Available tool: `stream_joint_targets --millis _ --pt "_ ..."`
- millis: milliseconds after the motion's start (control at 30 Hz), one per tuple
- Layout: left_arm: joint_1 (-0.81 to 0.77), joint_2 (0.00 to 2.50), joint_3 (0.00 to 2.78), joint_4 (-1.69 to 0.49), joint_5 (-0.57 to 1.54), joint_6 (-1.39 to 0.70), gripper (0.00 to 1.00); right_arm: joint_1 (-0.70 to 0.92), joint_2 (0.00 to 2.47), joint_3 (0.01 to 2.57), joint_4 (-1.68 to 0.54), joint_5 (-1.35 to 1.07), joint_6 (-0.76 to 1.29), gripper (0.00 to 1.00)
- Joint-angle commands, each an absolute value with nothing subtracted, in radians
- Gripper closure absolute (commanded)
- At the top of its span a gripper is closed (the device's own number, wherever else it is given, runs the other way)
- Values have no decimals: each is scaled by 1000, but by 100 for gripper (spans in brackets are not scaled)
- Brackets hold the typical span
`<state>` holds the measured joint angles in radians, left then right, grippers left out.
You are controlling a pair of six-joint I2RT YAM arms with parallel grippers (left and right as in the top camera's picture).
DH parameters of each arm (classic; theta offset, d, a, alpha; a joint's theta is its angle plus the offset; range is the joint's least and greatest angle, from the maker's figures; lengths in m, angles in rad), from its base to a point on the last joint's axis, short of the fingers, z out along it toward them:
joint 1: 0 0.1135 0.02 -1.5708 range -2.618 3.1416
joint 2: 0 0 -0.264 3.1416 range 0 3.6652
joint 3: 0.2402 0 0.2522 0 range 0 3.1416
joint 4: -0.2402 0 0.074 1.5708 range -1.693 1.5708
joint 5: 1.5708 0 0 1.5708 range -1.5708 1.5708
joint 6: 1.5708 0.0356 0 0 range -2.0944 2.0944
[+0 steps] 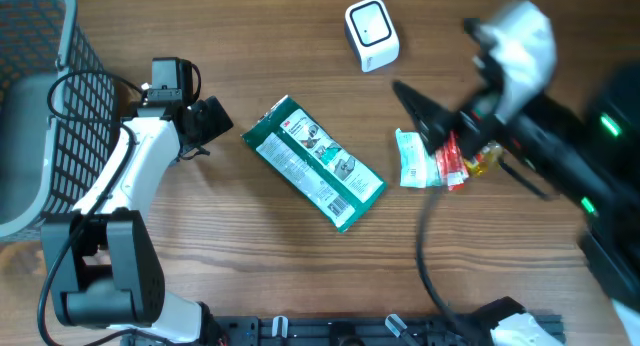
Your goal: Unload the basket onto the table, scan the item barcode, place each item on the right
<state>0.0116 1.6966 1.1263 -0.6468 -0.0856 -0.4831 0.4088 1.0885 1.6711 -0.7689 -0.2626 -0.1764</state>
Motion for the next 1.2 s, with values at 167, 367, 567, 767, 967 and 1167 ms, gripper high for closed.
stream_joint_targets --millis 167,367,567,767,967,1167 --pt "14 1691 1124 -646 -102 -471 0 406 857 1678 -923 -203 -313 0" --pt "14 1691 1124 -646 -102 -471 0 372 651 1491 -917 -215 -310 0" --pt "14 1691 1124 -646 -102 -471 0 249 414 1087 -574 -307 -310 0" --pt "14 1691 1124 -646 -102 -471 0 115 227 666 -114 -463 -307 0" --pt "14 1691 1124 -647 -102 -471 0 107 103 343 314 -407 -263 0" --pt "14 1691 1124 -647 -102 -471 0 107 2 135 359 -55 73 0"
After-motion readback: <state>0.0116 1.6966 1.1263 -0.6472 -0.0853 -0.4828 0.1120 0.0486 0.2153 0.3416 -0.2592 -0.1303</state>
